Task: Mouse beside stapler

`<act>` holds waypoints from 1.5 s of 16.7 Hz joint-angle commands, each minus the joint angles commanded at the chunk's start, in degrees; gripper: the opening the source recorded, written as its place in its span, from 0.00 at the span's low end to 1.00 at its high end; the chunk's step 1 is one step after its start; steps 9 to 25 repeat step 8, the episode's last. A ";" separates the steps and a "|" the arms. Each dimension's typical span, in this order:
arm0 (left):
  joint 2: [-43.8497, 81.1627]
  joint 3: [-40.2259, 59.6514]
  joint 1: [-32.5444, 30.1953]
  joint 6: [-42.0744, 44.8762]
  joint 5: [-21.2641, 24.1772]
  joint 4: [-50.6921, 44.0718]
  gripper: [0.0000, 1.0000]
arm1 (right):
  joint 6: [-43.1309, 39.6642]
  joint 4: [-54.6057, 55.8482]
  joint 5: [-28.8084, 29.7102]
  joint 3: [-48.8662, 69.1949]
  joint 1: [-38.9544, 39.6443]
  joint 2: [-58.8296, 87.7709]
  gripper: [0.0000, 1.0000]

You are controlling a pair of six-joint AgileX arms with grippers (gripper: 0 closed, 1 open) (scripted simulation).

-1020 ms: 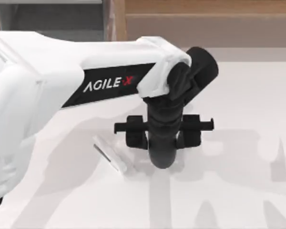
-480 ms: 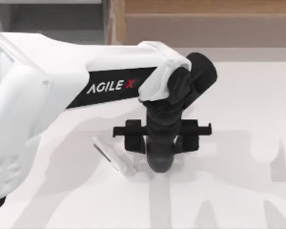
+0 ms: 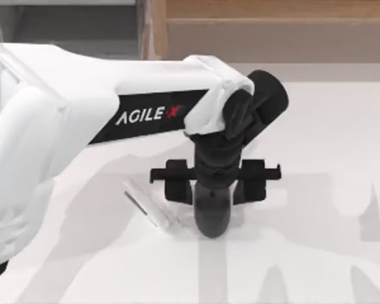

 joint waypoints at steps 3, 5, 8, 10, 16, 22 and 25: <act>0.00 0.00 0.00 0.00 0.00 0.00 1.00 | 0.00 0.00 0.00 0.00 0.00 0.00 1.00; 0.00 0.00 0.00 0.00 0.00 0.00 1.00 | 0.00 0.00 0.00 0.00 0.00 0.00 1.00; 0.00 0.00 0.00 0.00 0.00 0.00 1.00 | 0.00 0.00 0.00 0.00 0.00 0.00 1.00; 0.00 0.00 0.00 0.00 0.00 0.00 1.00 | 0.00 0.00 0.00 0.00 0.00 0.00 1.00; 0.00 0.00 0.00 0.00 0.00 0.00 1.00 | 0.00 0.00 0.00 0.00 0.00 0.00 1.00; 0.00 0.00 0.00 0.00 0.00 0.00 1.00 | 0.00 0.00 0.00 0.00 0.00 0.00 1.00; 0.00 0.00 0.00 0.00 0.00 0.00 1.00 | 0.00 0.00 0.00 0.00 0.00 0.00 1.00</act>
